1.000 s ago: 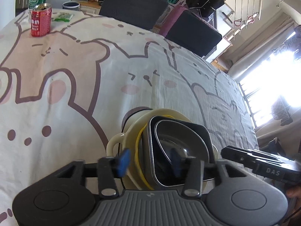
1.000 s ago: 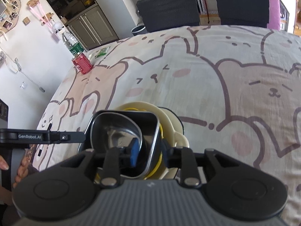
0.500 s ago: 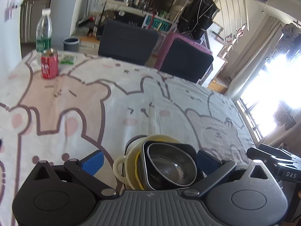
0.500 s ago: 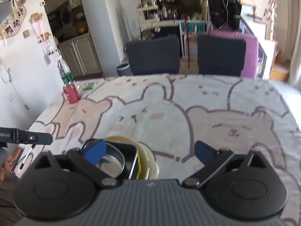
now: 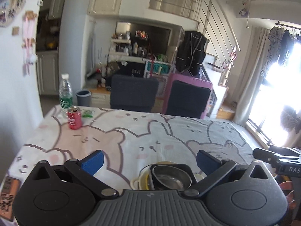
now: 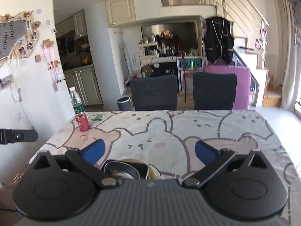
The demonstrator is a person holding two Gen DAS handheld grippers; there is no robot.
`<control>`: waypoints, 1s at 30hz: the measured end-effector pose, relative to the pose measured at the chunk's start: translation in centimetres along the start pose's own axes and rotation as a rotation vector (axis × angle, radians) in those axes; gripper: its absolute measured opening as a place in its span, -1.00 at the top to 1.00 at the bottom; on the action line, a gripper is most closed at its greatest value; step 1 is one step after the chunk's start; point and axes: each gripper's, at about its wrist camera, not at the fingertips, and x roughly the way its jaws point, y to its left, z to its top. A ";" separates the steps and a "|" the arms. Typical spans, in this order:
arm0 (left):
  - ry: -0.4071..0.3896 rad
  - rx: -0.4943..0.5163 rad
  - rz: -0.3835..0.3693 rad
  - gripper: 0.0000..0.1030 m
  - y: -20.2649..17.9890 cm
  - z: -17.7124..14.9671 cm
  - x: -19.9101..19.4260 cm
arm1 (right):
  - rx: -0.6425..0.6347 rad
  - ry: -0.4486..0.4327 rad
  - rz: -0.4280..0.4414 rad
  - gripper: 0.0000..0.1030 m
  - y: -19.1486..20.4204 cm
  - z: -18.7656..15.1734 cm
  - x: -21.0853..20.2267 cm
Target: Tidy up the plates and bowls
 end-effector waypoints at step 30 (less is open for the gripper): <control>-0.077 0.104 0.185 -1.00 0.6 -12.6 -2.1 | -0.060 -0.101 -0.210 -0.99 1.8 -12.1 -5.5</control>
